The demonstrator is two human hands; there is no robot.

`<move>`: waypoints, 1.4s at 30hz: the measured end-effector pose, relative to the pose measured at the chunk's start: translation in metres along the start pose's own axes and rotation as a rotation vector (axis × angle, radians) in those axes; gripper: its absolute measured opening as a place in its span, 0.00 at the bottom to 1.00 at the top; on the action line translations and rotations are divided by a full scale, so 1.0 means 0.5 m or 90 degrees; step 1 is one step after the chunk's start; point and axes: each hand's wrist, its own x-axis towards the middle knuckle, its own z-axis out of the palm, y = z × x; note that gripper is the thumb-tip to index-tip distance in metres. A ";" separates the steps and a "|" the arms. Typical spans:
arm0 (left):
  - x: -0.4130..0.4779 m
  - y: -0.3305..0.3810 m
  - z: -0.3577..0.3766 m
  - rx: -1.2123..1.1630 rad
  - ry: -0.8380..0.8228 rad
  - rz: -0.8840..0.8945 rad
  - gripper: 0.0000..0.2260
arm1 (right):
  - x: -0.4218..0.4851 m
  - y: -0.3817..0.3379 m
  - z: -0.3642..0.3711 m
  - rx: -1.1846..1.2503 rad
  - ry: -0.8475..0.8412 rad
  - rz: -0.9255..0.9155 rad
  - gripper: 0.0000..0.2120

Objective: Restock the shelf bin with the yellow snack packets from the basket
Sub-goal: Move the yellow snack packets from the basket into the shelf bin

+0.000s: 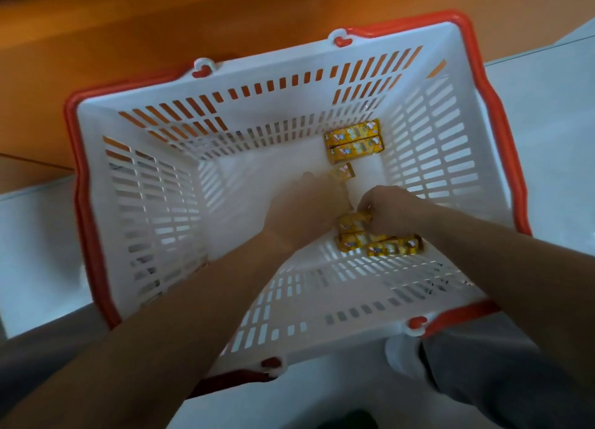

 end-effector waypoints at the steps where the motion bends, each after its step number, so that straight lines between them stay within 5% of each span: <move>1: -0.007 -0.003 0.000 -0.009 -0.008 0.001 0.27 | 0.005 0.000 0.001 0.025 -0.001 -0.003 0.17; 12: -0.008 -0.009 -0.039 -0.152 -0.132 -0.106 0.36 | 0.003 0.001 -0.010 0.356 0.132 0.017 0.16; 16: -0.017 -0.026 -0.133 -0.223 -0.180 -0.196 0.32 | -0.046 -0.030 -0.060 0.541 0.143 -0.036 0.19; 25: -0.118 -0.055 -0.482 -0.303 0.005 -0.232 0.35 | -0.268 -0.145 -0.206 0.811 0.115 -0.263 0.15; 34: -0.317 -0.038 -0.762 -0.453 0.198 -0.233 0.35 | -0.462 -0.303 -0.277 0.852 0.018 -0.448 0.17; 38: -0.361 -0.037 -0.792 -0.546 0.288 -0.237 0.39 | -0.499 -0.388 -0.278 0.787 -0.040 -0.483 0.32; 42: -0.367 -0.069 -0.813 -0.609 0.334 -0.241 0.29 | -0.502 -0.465 -0.290 0.680 -0.029 -0.513 0.39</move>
